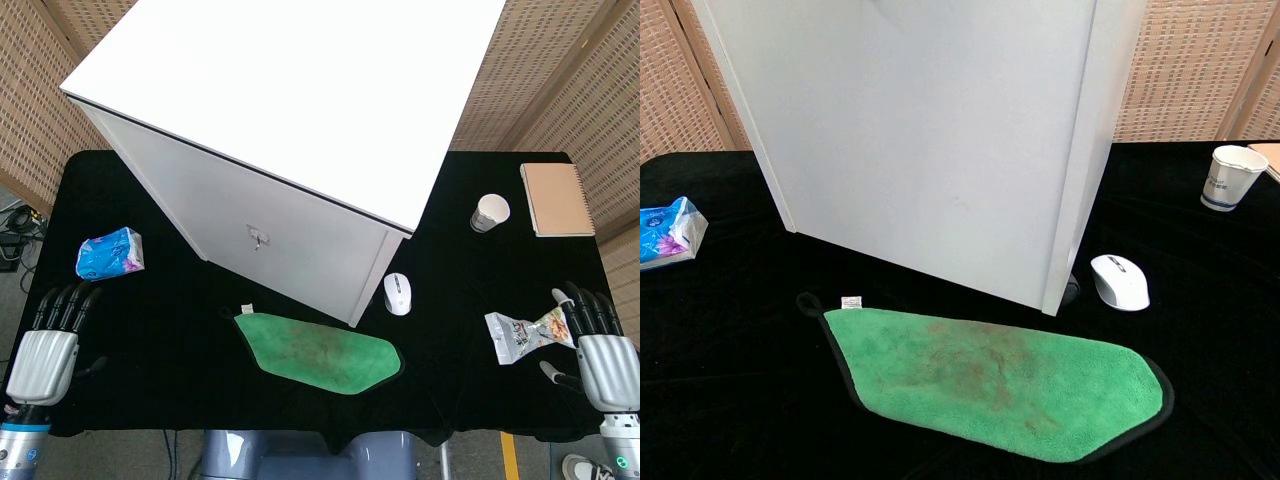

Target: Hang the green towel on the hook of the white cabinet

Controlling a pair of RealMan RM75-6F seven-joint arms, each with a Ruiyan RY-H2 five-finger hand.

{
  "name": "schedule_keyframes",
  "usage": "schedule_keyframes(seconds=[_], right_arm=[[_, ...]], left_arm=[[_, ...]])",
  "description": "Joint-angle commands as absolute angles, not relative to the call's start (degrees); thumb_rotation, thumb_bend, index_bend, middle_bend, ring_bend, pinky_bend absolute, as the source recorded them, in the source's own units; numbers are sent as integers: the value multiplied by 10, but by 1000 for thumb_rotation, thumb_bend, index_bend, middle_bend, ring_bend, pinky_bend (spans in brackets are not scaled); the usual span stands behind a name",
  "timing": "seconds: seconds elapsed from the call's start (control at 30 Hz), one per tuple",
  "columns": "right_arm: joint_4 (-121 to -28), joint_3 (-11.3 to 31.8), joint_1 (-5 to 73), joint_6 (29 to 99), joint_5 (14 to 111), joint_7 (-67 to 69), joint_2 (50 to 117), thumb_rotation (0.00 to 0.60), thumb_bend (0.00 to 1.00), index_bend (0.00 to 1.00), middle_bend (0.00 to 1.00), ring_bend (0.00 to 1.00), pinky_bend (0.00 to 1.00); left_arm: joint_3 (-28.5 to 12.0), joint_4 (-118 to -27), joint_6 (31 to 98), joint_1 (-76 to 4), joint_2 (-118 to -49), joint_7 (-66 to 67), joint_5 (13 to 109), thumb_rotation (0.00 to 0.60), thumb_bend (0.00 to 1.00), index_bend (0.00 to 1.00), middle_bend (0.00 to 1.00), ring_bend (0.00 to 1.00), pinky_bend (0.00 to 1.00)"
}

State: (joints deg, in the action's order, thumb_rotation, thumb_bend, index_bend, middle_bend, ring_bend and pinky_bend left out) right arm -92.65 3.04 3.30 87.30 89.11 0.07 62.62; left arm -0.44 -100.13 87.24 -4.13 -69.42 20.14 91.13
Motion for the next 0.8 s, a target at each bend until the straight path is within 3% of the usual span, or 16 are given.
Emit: schedule_keyframes(seconds=[0.03, 0.27, 0.3, 0.43, 0.57, 0.67, 0.8], right_arm=[[-927, 31, 33, 873, 891, -1, 627, 600, 89, 33, 0, 0, 0], [-926, 30, 33, 873, 892, 0, 627, 600, 89, 34, 0, 0, 0], [-927, 30, 32, 875, 892, 1, 627, 600, 89, 34, 0, 0, 0], [-928, 30, 32, 875, 891, 3, 625, 600, 89, 33, 0, 0, 0], [-929, 30, 31, 876, 891, 6, 624, 600, 89, 34, 0, 0, 0], [-930, 31, 31, 878, 891, 8, 623, 600, 88, 34, 0, 0, 0], [-931, 32, 30, 879, 890, 11, 622, 600, 89, 33, 0, 0, 0]], left_arm=[[-5, -1001, 872, -42, -694, 201, 911, 600, 49, 35, 0, 0, 0], [-4, -1001, 872, -41, -695, 211, 910, 600, 58, 35, 17, 10, 6], [-4, -1002, 873, -41, -695, 211, 911, 600, 62, 35, 61, 41, 30], [-6, -997, 867, -47, -703, 198, 913, 600, 88, 72, 458, 351, 311], [-9, -991, 845, -60, -713, 195, 908, 600, 90, 121, 667, 526, 470], [-15, -986, 822, -78, -724, 191, 907, 600, 90, 155, 757, 605, 543], [-20, -982, 776, -107, -737, 204, 900, 600, 94, 169, 783, 627, 561]])
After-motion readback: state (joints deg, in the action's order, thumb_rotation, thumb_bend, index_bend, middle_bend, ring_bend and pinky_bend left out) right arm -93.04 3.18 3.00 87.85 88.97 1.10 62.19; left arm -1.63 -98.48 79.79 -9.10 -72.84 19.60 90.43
